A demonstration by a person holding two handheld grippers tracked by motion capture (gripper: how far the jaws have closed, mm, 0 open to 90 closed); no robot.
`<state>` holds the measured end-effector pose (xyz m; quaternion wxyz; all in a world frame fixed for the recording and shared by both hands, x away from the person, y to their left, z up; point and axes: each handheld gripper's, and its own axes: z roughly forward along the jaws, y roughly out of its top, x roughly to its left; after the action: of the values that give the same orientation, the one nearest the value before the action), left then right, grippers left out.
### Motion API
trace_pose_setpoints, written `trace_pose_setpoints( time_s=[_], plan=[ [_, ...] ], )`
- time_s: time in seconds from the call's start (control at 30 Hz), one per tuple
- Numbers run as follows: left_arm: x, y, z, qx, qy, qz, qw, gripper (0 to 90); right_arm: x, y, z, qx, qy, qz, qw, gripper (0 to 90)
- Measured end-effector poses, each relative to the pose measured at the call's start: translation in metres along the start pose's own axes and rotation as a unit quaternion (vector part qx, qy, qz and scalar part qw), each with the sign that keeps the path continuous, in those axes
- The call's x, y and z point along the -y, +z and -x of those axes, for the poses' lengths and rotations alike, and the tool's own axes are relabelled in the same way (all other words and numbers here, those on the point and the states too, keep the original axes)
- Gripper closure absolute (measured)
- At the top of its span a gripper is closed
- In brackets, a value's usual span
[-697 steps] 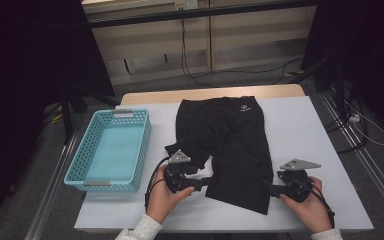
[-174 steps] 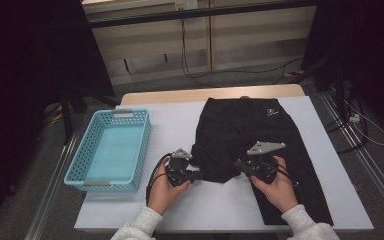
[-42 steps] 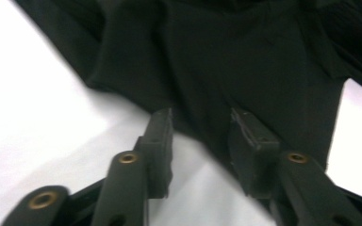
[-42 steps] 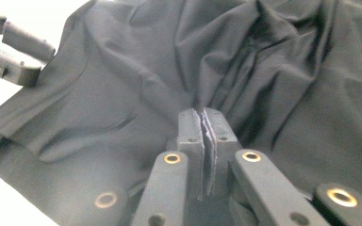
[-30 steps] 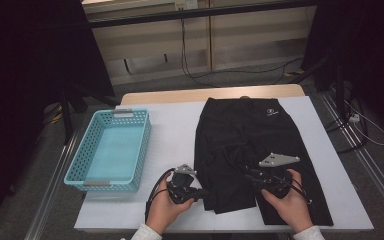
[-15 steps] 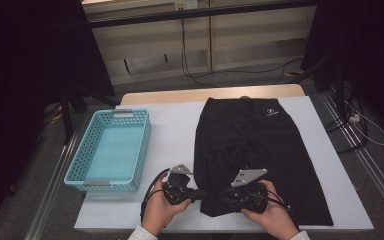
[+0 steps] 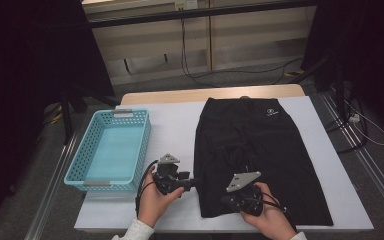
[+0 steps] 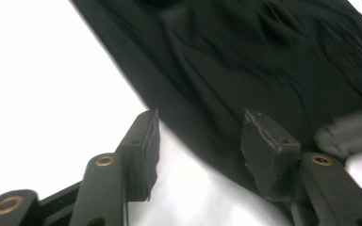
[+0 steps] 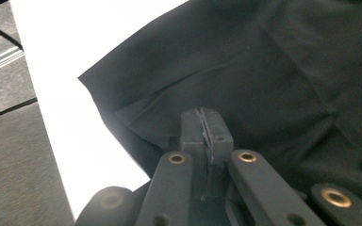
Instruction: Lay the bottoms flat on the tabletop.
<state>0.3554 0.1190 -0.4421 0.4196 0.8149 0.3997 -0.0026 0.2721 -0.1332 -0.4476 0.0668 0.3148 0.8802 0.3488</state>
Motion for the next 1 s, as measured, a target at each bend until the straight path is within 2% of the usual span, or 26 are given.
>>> trace_pose_setpoints(
  time_s=[0.03,0.1,0.17,0.23,0.37,0.43,0.57,0.63,0.67,0.73,0.83,0.93,1.0],
  plan=[
    [-0.002,0.000,-0.001,-0.010,-0.001,0.005,0.9999,46.3,0.000,-0.001,-0.001,-0.004,0.000,0.001,1.0000,90.0],
    [-0.005,0.002,-0.004,-0.018,-0.002,0.010,0.9998,46.7,0.000,-0.002,-0.003,-0.013,-0.001,0.000,0.9999,90.0],
    [-0.007,0.006,-0.003,-0.024,0.000,0.007,0.9997,47.3,0.000,-0.004,-0.006,-0.025,-0.002,0.002,0.9997,90.0],
    [-0.008,0.011,-0.003,-0.021,-0.003,0.000,0.9998,47.5,0.000,-0.005,-0.008,-0.027,-0.007,0.004,0.9996,90.0],
    [-0.008,0.018,-0.004,-0.040,-0.005,-0.010,0.9991,50.4,0.000,-0.006,-0.008,-0.038,-0.009,0.005,0.9992,90.0],
    [-0.008,0.020,-0.005,-0.030,-0.011,-0.017,0.9993,54.6,0.000,-0.006,-0.007,-0.038,-0.008,0.005,0.9992,87.7],
    [-0.009,0.023,0.000,-0.031,-0.009,-0.026,0.9991,61.0,0.001,-0.010,-0.002,-0.004,0.006,0.024,0.9997,69.1],
    [-0.009,0.024,0.002,-0.037,-0.006,-0.029,0.9989,67.3,0.002,-0.013,0.004,0.019,0.016,0.034,0.9991,62.3],
    [-0.010,0.025,0.002,-0.033,-0.007,-0.034,0.9989,70.9,0.003,-0.015,0.007,0.029,0.022,0.038,0.9986,59.2],
    [-0.010,0.026,0.003,-0.037,-0.008,-0.038,0.9986,77.5,0.005,-0.018,0.014,0.047,0.038,0.047,0.9971,56.4],
    [-0.011,0.026,0.001,-0.034,-0.019,-0.041,0.9984,85.4,0.008,-0.024,0.023,0.071,0.061,0.060,0.9938,52.0],
    [-0.011,0.026,-0.001,-0.026,-0.028,-0.041,0.9984,89.2,0.010,-0.028,0.029,0.082,0.075,0.073,0.9911,49.1],
    [-0.011,0.025,-0.002,-0.016,-0.036,-0.038,0.9985,90.0,0.011,-0.029,0.033,0.086,0.079,0.073,0.9904,48.9]
  ],
)
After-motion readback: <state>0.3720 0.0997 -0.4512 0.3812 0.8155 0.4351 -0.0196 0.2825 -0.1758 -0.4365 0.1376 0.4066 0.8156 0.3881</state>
